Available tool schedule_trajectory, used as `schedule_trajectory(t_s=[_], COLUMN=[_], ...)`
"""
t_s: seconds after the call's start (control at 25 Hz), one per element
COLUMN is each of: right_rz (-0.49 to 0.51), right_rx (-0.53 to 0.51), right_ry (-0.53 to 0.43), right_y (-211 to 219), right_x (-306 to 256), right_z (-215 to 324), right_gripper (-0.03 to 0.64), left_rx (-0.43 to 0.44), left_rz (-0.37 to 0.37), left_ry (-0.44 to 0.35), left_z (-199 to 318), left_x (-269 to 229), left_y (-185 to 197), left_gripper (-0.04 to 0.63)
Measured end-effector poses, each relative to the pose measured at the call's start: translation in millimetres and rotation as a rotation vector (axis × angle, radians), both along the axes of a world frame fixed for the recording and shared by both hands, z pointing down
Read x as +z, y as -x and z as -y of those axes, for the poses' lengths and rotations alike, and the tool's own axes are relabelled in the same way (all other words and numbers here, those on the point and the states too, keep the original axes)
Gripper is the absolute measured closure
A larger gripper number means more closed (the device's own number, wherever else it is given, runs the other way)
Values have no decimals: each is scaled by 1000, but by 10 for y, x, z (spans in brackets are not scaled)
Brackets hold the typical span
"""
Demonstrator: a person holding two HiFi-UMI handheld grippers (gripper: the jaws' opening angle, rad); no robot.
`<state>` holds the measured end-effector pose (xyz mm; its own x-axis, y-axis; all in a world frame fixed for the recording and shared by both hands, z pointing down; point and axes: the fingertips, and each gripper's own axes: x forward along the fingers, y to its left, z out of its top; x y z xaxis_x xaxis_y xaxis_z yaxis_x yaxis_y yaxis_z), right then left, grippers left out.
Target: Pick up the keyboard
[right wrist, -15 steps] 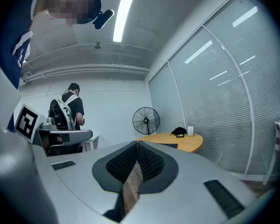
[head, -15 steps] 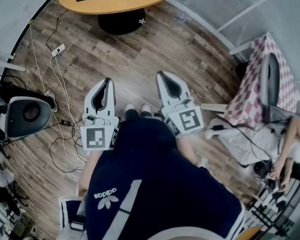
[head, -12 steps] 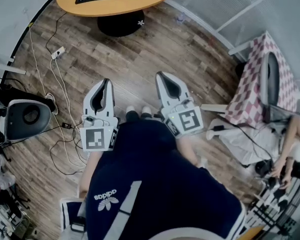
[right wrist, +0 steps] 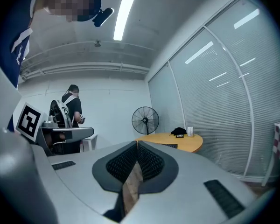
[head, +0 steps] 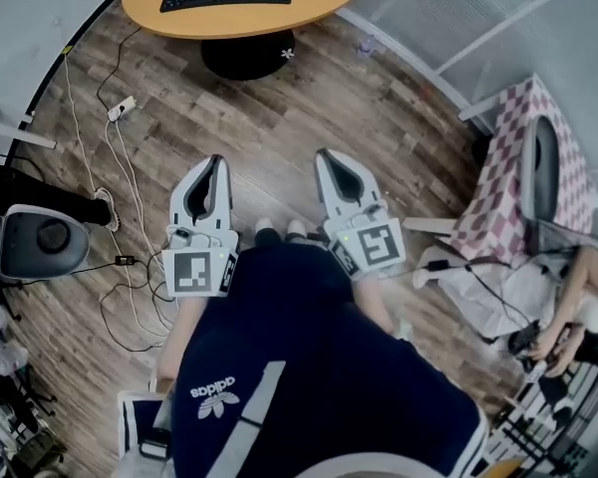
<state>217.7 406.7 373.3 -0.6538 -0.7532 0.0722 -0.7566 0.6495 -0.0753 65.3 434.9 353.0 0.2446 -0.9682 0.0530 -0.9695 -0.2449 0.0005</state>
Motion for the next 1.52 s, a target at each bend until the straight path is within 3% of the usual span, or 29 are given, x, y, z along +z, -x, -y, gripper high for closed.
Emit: schedule_trajectory(t_s=[0.56, 0.88, 1.2, 1.52], right_rz=[17, -18, -30, -68], right_rx=[-25, -59, -101, -114], right_ry=[12, 44, -2, 55], right_y=[245, 335, 432, 441], right_x=[41, 190, 99, 233], right_z=[199, 940, 1868, 2315], right_gripper=[609, 609, 609, 609], left_rx=[-37, -84, -146, -187], left_rz=[-27, -45, -37, -39], left_ry=[31, 45, -9, -23], left_z=[205, 848, 1668, 2108], left_x=[130, 192, 50, 40], left_y=[235, 359, 517, 586], left_gripper=[584, 584, 584, 584])
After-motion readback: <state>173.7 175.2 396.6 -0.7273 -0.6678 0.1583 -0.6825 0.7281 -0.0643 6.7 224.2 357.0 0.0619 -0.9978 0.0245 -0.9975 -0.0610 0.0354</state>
